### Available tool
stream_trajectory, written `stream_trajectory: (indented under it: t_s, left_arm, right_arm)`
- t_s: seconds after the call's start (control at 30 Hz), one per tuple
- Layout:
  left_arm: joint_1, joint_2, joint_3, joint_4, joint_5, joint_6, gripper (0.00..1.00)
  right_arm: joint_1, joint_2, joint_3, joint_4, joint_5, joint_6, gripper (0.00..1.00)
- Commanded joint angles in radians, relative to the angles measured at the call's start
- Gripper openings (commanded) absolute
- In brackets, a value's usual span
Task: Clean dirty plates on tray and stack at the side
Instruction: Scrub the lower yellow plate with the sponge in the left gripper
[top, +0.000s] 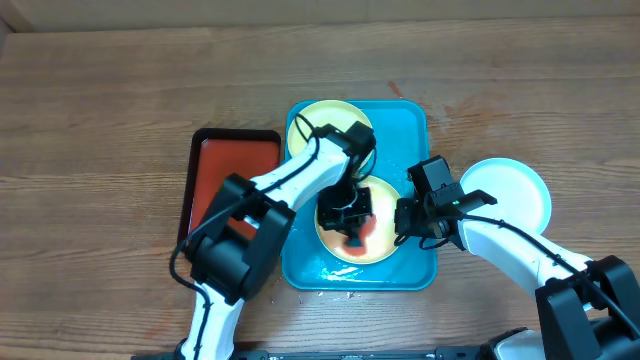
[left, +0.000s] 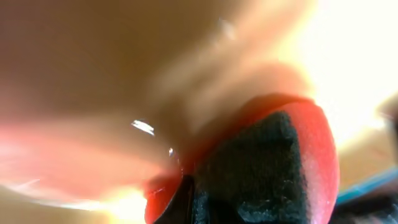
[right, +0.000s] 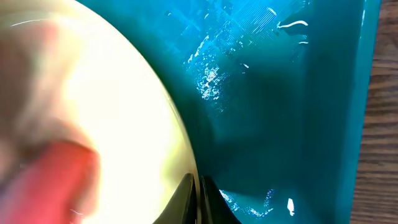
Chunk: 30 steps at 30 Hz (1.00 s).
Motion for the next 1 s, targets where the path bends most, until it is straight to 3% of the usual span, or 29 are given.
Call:
stream_trajectory:
  t_s: [0.0,0.1,0.2,0.3,0.5,0.63,0.83,0.97]
  left_arm:
    - [0.037,-0.045,-0.024,-0.021,-0.4,-0.033,0.04]
    - [0.035,-0.072,-0.024,0.0,-0.482,-0.021,0.04]
    - [0.025,-0.071,-0.024,0.076,-0.427,0.043,0.04]
    - [0.009,-0.061,-0.024,0.156,-0.315,0.076,0.04]
    - [-0.042,-0.008,-0.024,0.324,0.052,0.095,0.04]
    - [-0.068,0.025,-0.024,0.403,0.193,0.096,0.04]
    - [-0.077,0.031,-0.024,0.359,0.272,0.117,0.04]
    - [-0.06,0.031,-0.024,0.241,0.231,0.107,0.05]
  right_arm:
    - [-0.005,0.005,-0.007,0.0,0.04,-0.01,0.04]
    - [-0.005,0.005,-0.007,0.0,0.04,-0.01,0.04]
    - [-0.005,0.005,-0.007,0.0,0.04,-0.01,0.04]
    - [-0.005,0.005,-0.007,0.0,0.04,-0.01,0.04]
    - [-0.005,0.005,-0.007,0.0,0.04,-0.01,0.04]
    - [-0.005,0.005,-0.007,0.0,0.04,-0.01,0.04]
    - [-0.005,0.005,-0.007,0.0,0.04,-0.01,0.04]
    - [-0.005,0.005,-0.007,-0.001,0.04,-0.01,0.04]
